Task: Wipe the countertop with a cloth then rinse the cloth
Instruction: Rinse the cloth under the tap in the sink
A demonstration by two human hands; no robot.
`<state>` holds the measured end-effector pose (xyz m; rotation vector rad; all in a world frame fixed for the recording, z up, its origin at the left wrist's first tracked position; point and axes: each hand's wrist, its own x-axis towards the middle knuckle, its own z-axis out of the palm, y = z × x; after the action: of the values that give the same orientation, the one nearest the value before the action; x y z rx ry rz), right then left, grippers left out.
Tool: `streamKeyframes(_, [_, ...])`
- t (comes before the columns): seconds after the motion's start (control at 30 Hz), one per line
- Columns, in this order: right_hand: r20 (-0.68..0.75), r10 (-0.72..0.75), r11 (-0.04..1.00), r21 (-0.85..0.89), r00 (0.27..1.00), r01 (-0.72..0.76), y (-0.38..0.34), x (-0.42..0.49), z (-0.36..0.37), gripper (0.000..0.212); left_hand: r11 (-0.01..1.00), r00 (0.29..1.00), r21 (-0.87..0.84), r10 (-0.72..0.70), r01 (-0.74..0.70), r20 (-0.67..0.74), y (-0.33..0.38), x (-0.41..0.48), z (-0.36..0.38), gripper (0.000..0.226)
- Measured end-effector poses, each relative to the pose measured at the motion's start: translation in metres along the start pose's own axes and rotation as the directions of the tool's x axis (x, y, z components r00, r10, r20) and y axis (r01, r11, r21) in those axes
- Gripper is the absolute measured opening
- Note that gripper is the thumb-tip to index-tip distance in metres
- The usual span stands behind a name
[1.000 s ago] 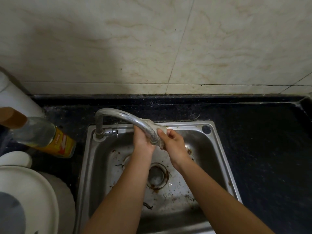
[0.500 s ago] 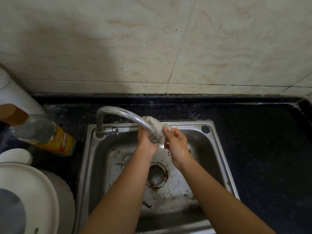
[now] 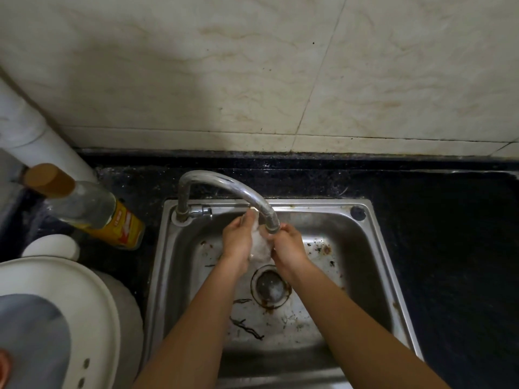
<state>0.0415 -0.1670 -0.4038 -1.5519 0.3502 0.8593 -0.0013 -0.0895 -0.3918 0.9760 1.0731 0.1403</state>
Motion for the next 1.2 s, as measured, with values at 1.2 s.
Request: streamKeyframes(1.2, [0.366,-0.33,0.669,-0.56,0.87,0.489,0.011,-0.008,-0.031,0.021,0.788,0.966,0.564,0.248,-0.248,0.079,0.009,-0.019,-0.011,0.019])
